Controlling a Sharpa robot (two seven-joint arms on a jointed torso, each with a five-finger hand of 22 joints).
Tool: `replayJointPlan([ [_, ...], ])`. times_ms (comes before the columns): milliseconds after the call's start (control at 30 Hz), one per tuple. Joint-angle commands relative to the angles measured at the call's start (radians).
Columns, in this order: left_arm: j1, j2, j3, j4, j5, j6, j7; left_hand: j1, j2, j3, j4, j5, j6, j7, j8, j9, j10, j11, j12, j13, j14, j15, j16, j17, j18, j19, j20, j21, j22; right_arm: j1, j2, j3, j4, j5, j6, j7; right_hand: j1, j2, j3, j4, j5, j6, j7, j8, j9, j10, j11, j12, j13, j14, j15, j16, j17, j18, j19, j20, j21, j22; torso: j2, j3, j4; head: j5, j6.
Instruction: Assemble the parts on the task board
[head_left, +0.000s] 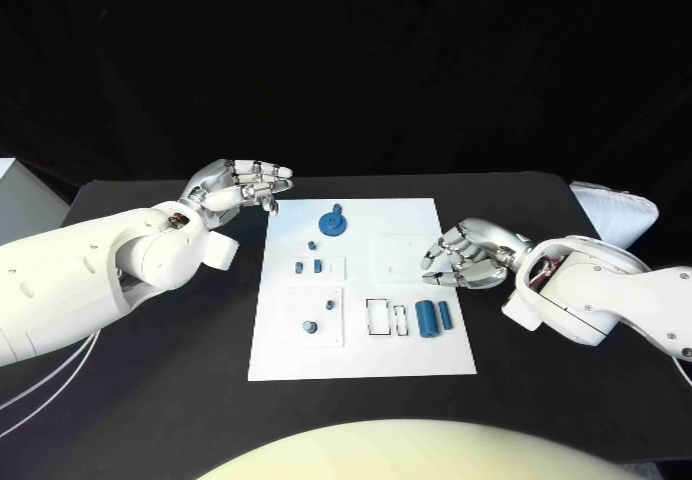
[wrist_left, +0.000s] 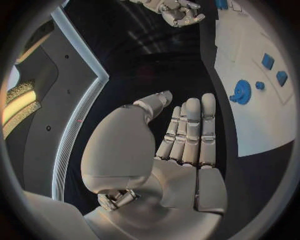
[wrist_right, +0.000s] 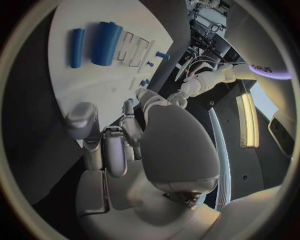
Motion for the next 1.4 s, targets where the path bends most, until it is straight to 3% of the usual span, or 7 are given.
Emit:
replayJointPlan([
  [33, -0.004, -0.005, 0.000, 0.008, 0.002, 0.015, 0.007, -0.005, 0.008, -0.002, 0.003, -0.001, -0.009, 0.004, 0.003, -0.001, -0.009, -0.001, 0.004, 0.001, -0.004, 0.005, 0.002, -0.001, 0.007, 0.006, 0.000, -0.005, -0.002, 0.000, -0.019, -0.004, 0.014, 0.015, 0.060, -0.112, -0.041, 0.005, -0.020, 0.003, 0.000, 0.001, -0.011, 0.022, 0.010, 0.061, -0.006, 0.080, 0.136, 0.074, -0.005, 0.020, 0.102, -0.017, 0.017, -0.001, 0.053, 0.038, -0.001, 0.0001, -0.0001, -0.012, 0.001],
  [100, -0.006, -0.008, 0.000, 0.012, 0.002, 0.015, 0.008, -0.005, 0.008, -0.002, 0.003, -0.001, -0.009, 0.004, 0.003, -0.001, -0.009, -0.001, 0.004, 0.001, -0.004, 0.005, 0.002, -0.001, 0.007, 0.006, 0.000, -0.005, -0.002, -0.003, -0.030, -0.010, 0.025, -0.036, 0.051, -0.157, -0.063, 0.008, -0.031, 0.004, -0.001, 0.001, -0.013, 0.030, 0.014, 0.075, -0.008, 0.095, 0.165, 0.076, -0.006, 0.025, 0.116, -0.020, 0.022, -0.002, 0.070, 0.051, -0.001, 0.0008, -0.0014, -0.016, 0.001],
  [200, -0.008, -0.011, 0.000, 0.018, 0.002, 0.014, 0.007, -0.007, 0.008, -0.003, 0.005, -0.001, -0.009, 0.004, 0.004, -0.001, -0.010, 0.000, 0.006, 0.002, -0.004, 0.005, 0.003, -0.001, 0.007, 0.007, 0.001, -0.005, -0.002, -0.012, -0.035, -0.017, 0.038, -0.097, 0.037, -0.211, -0.091, 0.009, -0.052, 0.005, -0.001, 0.003, -0.016, 0.039, 0.017, 0.086, -0.010, 0.105, 0.187, 0.078, -0.008, 0.029, 0.126, -0.022, 0.026, -0.003, 0.084, 0.063, 0.000, -0.0016, -0.0031, -0.022, 0.006],
  [467, -0.012, -0.017, 0.000, 0.033, 0.002, 0.015, 0.005, -0.007, 0.008, -0.003, 0.005, -0.001, -0.009, 0.004, 0.004, -0.001, -0.010, 0.000, 0.006, 0.002, -0.004, 0.005, 0.003, -0.001, 0.007, 0.007, 0.001, -0.005, -0.002, -0.036, -0.028, -0.025, 0.053, -0.190, 0.022, -0.296, -0.116, 0.013, -0.081, 0.006, -0.001, 0.010, -0.021, 0.051, 0.021, 0.103, -0.015, 0.118, 0.217, 0.081, -0.011, 0.036, 0.145, -0.026, 0.033, -0.006, 0.108, 0.082, -0.001, -0.0021, -0.0004, -0.034, 0.007],
  [867, -0.013, -0.021, 0.000, 0.037, 0.002, 0.015, 0.004, -0.007, 0.008, -0.003, 0.005, -0.001, -0.009, 0.004, 0.004, -0.001, -0.010, 0.000, 0.006, 0.002, -0.004, 0.005, 0.003, -0.001, 0.007, 0.007, 0.001, -0.005, -0.002, -0.066, 0.013, -0.028, 0.042, -0.206, 0.029, -0.301, -0.140, 0.026, -0.113, 0.007, 0.000, 0.020, -0.028, 0.067, 0.025, 0.110, -0.020, 0.123, 0.231, 0.082, -0.016, 0.037, 0.149, -0.027, 0.034, -0.009, 0.114, 0.090, 0.001, -0.0020, 0.0004, -0.034, 0.004],
  [1400, -0.013, -0.023, 0.000, 0.030, 0.002, 0.014, 0.003, -0.008, 0.008, -0.004, 0.007, -0.001, -0.011, 0.004, 0.005, -0.002, -0.011, 0.000, 0.008, 0.002, -0.003, 0.005, 0.003, -0.001, 0.007, 0.007, 0.001, -0.006, -0.003, -0.081, 0.049, -0.028, 0.032, -0.210, 0.038, -0.298, -0.142, 0.030, -0.119, 0.006, 0.000, 0.024, -0.031, 0.072, 0.027, 0.110, -0.022, 0.123, 0.233, 0.082, -0.017, 0.038, 0.153, -0.027, 0.034, -0.010, 0.115, 0.091, 0.000, -0.0023, -0.0010, -0.027, -0.009],
])
